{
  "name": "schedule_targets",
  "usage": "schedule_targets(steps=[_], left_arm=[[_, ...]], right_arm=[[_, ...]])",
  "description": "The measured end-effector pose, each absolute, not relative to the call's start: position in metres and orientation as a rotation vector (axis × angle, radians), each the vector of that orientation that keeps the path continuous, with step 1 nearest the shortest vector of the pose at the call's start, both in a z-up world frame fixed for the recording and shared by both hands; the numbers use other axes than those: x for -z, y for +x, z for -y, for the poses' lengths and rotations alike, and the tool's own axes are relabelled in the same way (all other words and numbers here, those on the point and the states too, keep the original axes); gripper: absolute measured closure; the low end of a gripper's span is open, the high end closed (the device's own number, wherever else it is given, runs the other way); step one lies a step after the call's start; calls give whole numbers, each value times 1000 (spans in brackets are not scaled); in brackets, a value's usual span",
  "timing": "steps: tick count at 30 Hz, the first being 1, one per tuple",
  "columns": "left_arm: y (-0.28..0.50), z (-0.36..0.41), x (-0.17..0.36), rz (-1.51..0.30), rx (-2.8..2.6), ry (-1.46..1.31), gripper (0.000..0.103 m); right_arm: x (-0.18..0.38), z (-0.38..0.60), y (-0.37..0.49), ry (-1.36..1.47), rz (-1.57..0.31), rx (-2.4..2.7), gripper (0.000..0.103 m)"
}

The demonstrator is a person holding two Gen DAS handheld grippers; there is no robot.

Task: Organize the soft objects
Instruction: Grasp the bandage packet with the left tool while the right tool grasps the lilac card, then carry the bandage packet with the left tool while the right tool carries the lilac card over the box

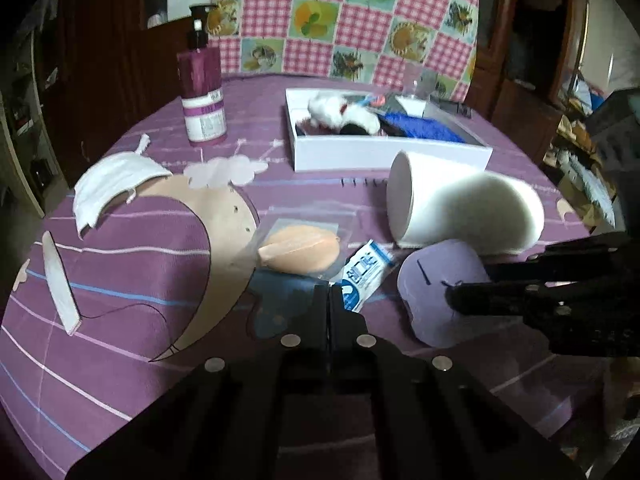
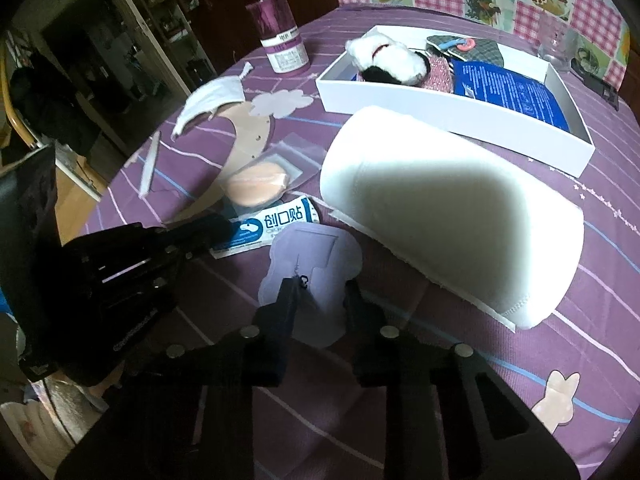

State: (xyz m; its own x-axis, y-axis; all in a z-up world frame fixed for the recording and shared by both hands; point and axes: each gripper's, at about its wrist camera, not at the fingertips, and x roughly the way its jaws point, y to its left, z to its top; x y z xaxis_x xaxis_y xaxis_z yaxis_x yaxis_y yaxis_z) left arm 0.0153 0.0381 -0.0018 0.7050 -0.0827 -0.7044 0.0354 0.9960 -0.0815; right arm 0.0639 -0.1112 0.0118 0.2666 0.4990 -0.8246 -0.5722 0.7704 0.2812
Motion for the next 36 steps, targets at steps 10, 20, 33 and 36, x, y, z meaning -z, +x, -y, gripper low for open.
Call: schedule_targets(steps=[10, 20, 33, 36], left_arm=[[2, -32, -23, -734, 47, -73, 103], [-5, -18, -68, -675, 38, -48, 103], [33, 6, -134, -553, 81, -2, 103], [52, 10, -144, -512, 121, -3, 103]], right_arm=[[-32, 123, 54, -23, -1031, -780, 90], [-57, 137, 59, 70, -1003, -808, 91], [-97, 172, 122, 213, -1008, -666, 91], [-107, 180, 143, 265, -971, -617, 91]])
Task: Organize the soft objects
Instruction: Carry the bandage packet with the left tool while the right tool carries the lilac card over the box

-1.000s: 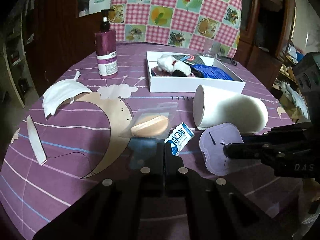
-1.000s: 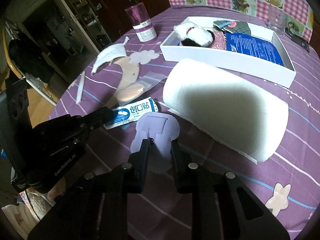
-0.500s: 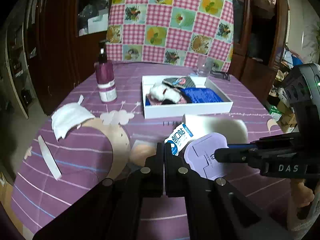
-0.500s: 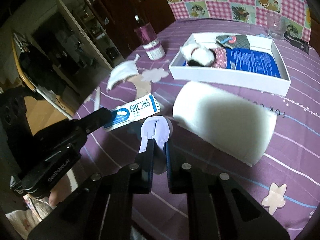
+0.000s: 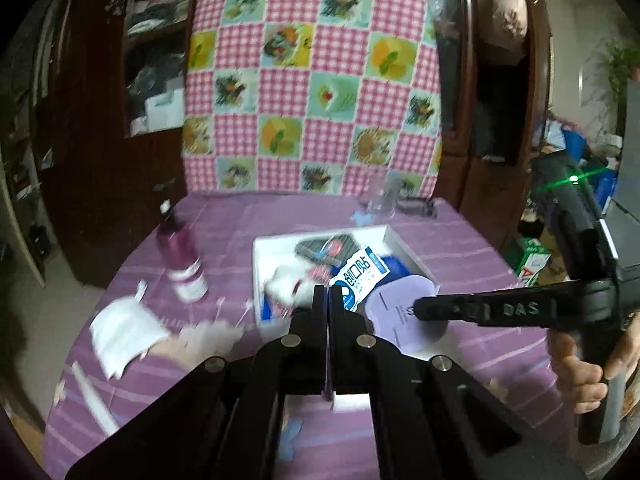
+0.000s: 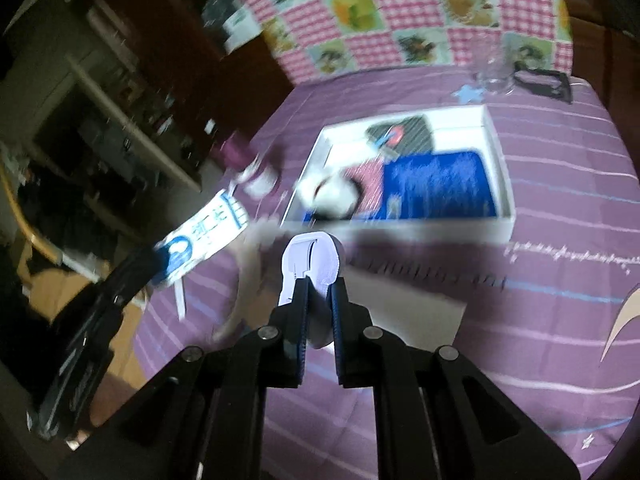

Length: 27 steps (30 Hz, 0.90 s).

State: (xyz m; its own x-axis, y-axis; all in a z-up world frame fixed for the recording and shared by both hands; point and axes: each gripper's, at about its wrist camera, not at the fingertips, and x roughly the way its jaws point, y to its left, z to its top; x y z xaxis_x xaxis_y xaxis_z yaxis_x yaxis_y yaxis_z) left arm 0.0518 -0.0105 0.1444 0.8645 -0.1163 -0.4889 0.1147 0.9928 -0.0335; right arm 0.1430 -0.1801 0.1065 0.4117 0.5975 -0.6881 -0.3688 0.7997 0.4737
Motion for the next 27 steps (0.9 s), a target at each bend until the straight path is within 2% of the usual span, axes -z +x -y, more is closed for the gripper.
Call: schedule_targets(steps=[12, 27], left_arm=[[148, -1, -125, -466, 135, -167, 103], [198, -9, -42, -668, 194, -293, 103]], right_arm=[[-113, 203, 210, 424, -867, -471, 91], [-41, 209, 250, 470, -967, -433, 91]])
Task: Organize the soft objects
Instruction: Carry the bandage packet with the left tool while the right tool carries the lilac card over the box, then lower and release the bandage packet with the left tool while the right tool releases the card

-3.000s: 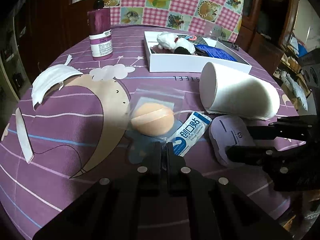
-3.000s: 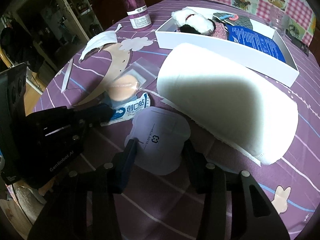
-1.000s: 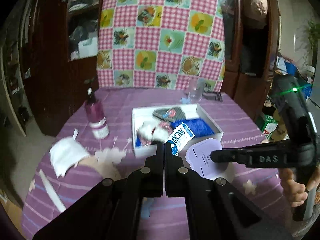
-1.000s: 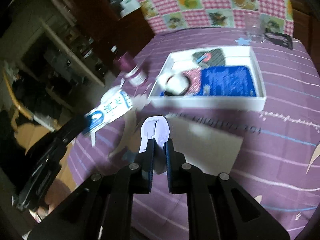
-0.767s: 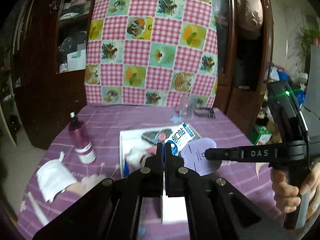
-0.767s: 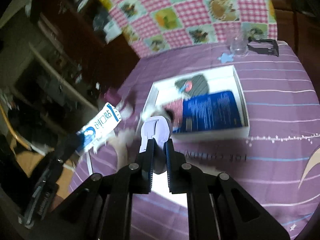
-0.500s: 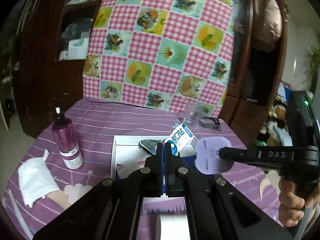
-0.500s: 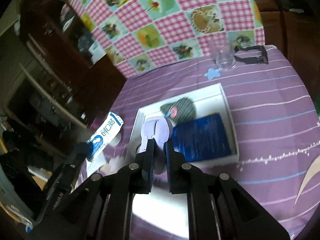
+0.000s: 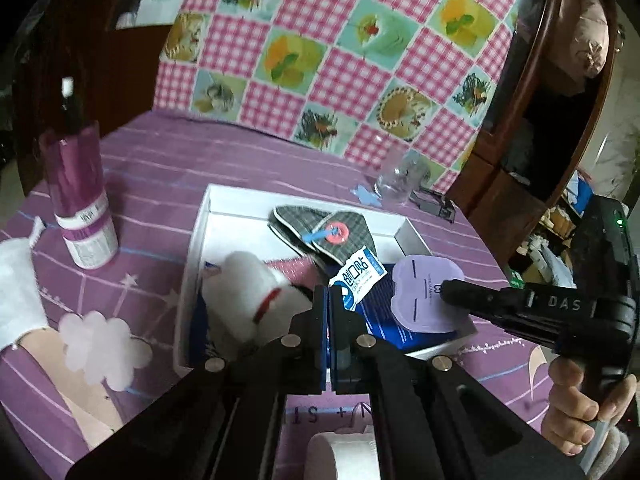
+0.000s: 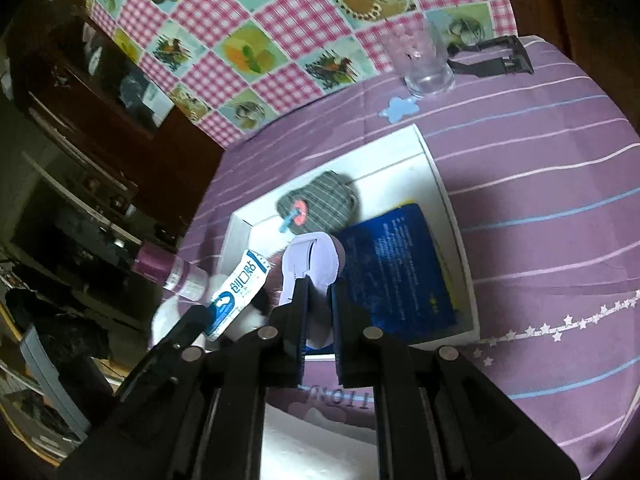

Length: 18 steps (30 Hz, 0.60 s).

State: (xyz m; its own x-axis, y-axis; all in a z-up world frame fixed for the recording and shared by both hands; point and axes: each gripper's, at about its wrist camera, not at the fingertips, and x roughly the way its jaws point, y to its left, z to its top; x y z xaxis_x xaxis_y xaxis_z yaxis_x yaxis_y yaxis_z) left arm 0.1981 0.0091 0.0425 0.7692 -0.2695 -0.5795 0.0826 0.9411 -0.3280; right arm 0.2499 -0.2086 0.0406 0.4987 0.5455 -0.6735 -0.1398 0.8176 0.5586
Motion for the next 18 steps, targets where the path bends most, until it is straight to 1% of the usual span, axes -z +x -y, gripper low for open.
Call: schedule_targets(steps=[11, 18], left_arm=[[206, 19, -19, -779, 152, -115, 103], [210, 17, -11, -811, 138, -124, 103]], right_arm=[[-26, 212, 256, 432, -1069, -349, 90], [-28, 212, 256, 421, -1085, -340, 90]])
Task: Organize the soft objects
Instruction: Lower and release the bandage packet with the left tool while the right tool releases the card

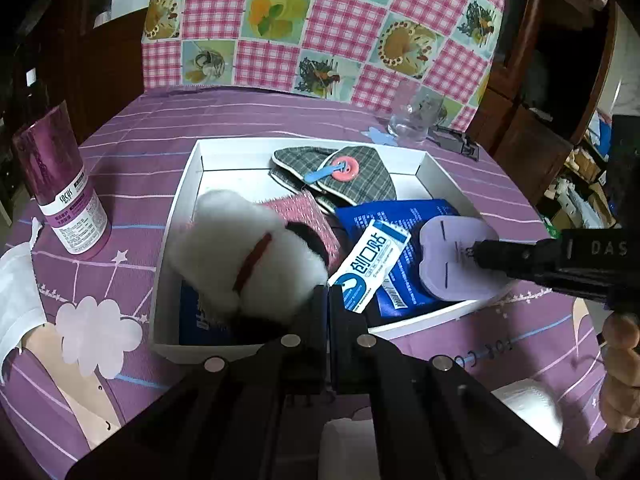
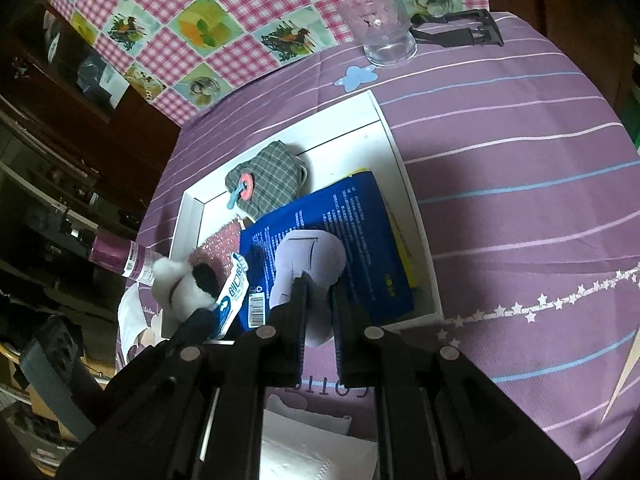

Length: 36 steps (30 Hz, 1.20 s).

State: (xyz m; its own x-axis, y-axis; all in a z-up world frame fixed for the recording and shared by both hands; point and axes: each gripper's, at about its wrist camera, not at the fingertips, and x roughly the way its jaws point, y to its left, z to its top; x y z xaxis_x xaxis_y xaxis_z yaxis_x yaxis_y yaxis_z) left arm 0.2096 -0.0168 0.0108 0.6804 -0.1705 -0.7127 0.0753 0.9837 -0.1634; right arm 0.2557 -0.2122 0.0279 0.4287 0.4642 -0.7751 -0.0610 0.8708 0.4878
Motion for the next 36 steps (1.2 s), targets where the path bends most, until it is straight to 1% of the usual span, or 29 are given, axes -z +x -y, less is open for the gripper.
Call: schedule_targets(steps=[4, 7, 9, 10, 11, 13, 15, 17, 19, 20, 21, 23, 28, 32, 36], left_arm=[[208, 20, -11, -802, 124, -93, 103], [207, 17, -11, -802, 131, -118, 99], [206, 13, -12, -802, 149, -165, 91], [205, 11, -12, -801, 155, -181, 81], [203, 9, -14, -793, 161, -201, 68], [200, 8, -17, -768, 170, -218, 58], [195, 8, -22, -737, 174, -218, 54], [192, 9, -27, -716, 167, -206, 49], [189, 9, -31, -693, 160, -193, 46], [188, 9, -32, -685, 154, -191, 45], [187, 8, -34, -677, 150, -191, 45], [186, 6, -36, -668, 146, -198, 45], [181, 2, -40, -647, 124, -198, 44], [170, 9, -52, -609, 114, -140, 44], [160, 18, -61, -609, 108, -84, 44]], right_arm=[[-29, 211, 254, 408, -1086, -336, 89], [-31, 211, 254, 409, -1084, -337, 89], [-32, 212, 253, 412, -1081, -337, 87], [-34, 212, 252, 412, -1078, -336, 86], [-35, 213, 252, 411, -1076, -335, 86], [-39, 213, 250, 406, -1068, -334, 86], [-44, 213, 248, 399, -1057, -329, 86], [-49, 213, 246, 391, -1042, -328, 85], [-55, 212, 244, 380, -1029, -328, 83], [-58, 212, 243, 376, -1024, -327, 76], [-61, 213, 241, 376, -1019, -325, 65], [-67, 215, 238, 389, -999, -330, 55], [-79, 217, 232, 371, -996, -336, 53], [-85, 209, 226, 277, -1021, -309, 53], [-93, 205, 217, 256, -1023, -349, 53]])
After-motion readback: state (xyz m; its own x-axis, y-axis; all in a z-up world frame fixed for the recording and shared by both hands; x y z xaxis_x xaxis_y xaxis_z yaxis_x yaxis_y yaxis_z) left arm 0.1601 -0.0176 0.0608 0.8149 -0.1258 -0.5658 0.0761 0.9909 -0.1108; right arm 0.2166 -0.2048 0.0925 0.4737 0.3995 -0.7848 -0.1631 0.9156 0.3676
